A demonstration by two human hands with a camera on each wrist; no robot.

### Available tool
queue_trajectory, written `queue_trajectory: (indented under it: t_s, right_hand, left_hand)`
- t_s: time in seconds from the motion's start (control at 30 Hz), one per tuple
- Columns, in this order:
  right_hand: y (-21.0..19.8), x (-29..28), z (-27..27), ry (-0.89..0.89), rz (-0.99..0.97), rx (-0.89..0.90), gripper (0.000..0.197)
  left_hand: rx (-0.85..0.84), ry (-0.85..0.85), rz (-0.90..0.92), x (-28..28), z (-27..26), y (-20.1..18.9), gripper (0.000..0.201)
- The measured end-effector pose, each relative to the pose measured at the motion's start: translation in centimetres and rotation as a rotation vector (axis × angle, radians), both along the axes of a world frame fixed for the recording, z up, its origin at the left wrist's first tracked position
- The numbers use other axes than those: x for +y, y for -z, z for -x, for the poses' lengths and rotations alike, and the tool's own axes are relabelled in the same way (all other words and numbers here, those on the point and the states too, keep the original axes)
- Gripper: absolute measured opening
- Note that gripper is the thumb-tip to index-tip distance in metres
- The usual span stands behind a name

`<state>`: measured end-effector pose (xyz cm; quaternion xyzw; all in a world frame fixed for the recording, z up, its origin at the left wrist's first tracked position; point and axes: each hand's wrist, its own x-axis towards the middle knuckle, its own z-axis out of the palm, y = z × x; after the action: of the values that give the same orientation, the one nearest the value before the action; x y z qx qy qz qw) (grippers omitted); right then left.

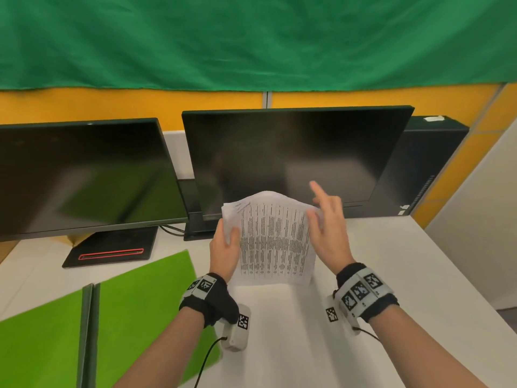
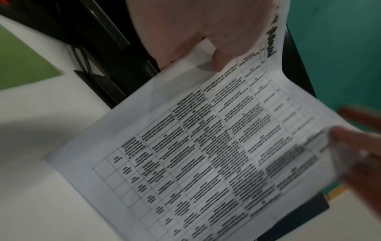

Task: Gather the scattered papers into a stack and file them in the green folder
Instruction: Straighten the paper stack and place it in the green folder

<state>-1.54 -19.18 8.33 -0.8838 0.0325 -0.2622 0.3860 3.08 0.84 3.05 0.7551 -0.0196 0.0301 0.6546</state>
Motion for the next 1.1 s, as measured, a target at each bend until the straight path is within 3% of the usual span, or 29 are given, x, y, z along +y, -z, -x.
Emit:
queue_trajectory:
  t_s: [0.07, 0.13, 0.2, 0.37, 0.47, 0.6, 0.8, 0.93, 1.1]
  right_hand:
    - [0.7, -0.8, -0.2, 0.010, -0.388, 0.026, 0.049]
    - [1.2, -0.8, -0.3, -0.081, -0.573, 0.110, 0.026]
    - [1.4, -0.3, -0.1, -0.130, -0.596, 0.110, 0.011]
    - [2.2, 0.7, 0.8, -0.172, -0.665, 0.058, 0.019]
    - [3.1, 1.1, 1.1, -0.172, -0.740, 0.117, 0.036]
    - [2.9, 0.7, 1.0, -0.145, -0.807, 0.164, 0.019]
    - [3.2, 0.8, 1.2, -0.160, -0.868, 0.176, 0.011]
    - [3.2, 0.7, 1.2, -0.165, -0.852, 0.175, 0.020]
    - [3.1, 0.6, 1.2, -0.121, -0.875, 0.110, 0.024]
  left_hand:
    - [0.024, -0.012, 0.037, 0.4, -0.1, 0.0, 0.034]
    - [0.033, -0.009, 0.067, 0.3, 0.0, -0.3, 0.033]
    - [0.020, -0.013, 0.095, -0.3, 0.5, -1.0, 0.034]
    - [-0.043, -0.044, 0.210, -1.7, 1.3, -4.3, 0.020]
    - [0.020, -0.166, 0.181, -2.7, 0.1, -5.6, 0.030]
    - [0.129, -0.300, 0.149, -3.1, -1.9, -5.8, 0.033]
    - [0.103, -0.328, 0.156, -2.7, -2.5, -5.0, 0.024]
    - [0.054, -0.290, 0.106, -2.5, -2.2, -5.0, 0.027]
    - [-0.140, -0.098, -0.037, -1.7, -1.3, -3.8, 0.057]
